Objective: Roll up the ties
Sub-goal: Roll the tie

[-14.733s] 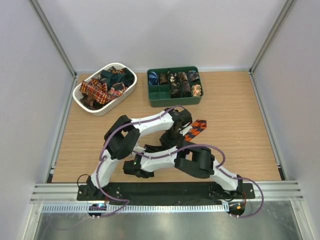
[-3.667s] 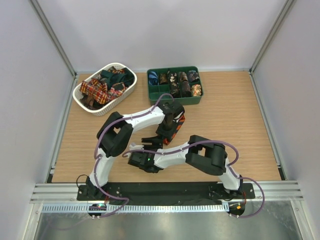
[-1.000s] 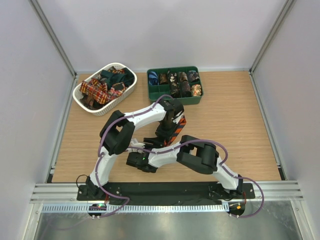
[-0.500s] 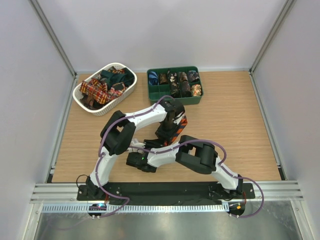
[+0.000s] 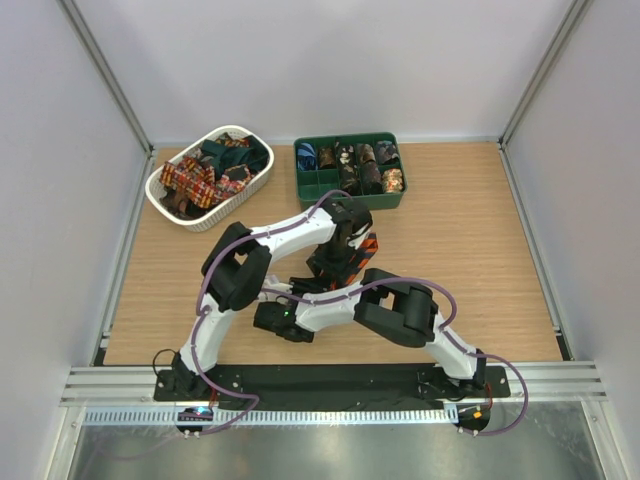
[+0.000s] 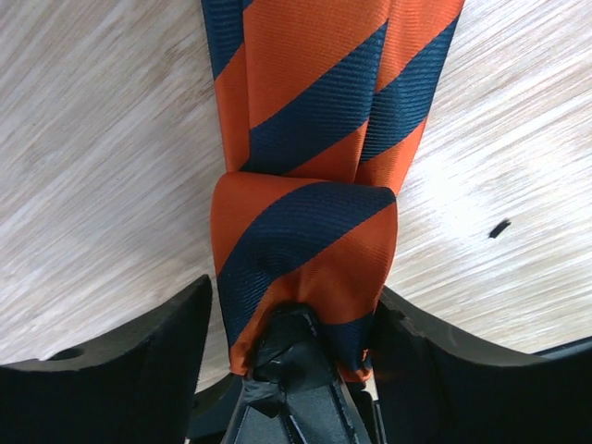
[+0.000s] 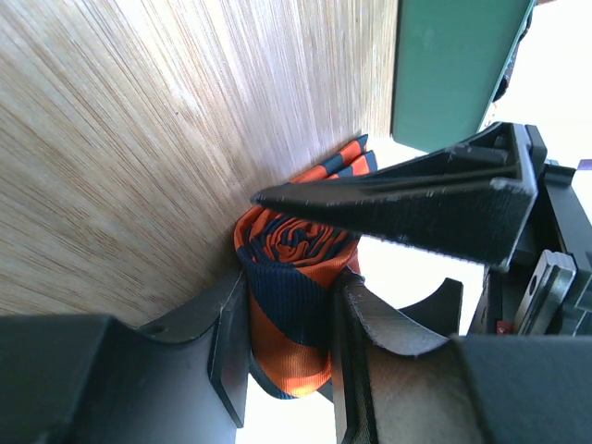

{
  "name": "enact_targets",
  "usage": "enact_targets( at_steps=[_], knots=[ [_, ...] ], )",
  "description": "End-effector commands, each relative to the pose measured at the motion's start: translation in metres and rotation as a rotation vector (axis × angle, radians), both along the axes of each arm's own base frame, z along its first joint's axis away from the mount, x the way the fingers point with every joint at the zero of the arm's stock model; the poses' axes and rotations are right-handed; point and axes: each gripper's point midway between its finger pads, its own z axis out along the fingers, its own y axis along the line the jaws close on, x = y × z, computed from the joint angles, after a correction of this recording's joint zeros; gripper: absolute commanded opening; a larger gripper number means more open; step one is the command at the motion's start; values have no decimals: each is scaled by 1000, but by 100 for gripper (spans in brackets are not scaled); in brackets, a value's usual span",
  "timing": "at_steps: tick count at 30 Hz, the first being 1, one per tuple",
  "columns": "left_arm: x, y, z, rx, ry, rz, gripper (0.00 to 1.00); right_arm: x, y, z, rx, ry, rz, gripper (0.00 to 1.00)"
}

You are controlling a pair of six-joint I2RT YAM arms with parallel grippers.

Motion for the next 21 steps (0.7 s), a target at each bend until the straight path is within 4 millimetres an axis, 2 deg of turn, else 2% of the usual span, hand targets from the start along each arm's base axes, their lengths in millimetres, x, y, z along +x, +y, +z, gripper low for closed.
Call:
enact_targets(
  at_steps=[1, 12, 16, 21],
  knots=[
    [4, -3, 24, -34, -35, -42, 68, -7, 1, -10, 99, 101, -20, 1],
    [54, -21, 47, -123, -282, -85, 74, -13, 9, -7, 145, 135, -11, 1],
    [57, -31, 56, -171, -290, -109, 75, -14, 9, -9, 140, 141, -10, 1],
    [66, -34, 82, -234, -361, -99, 76, -15, 9, -10, 145, 149, -8, 1]
  ],
)
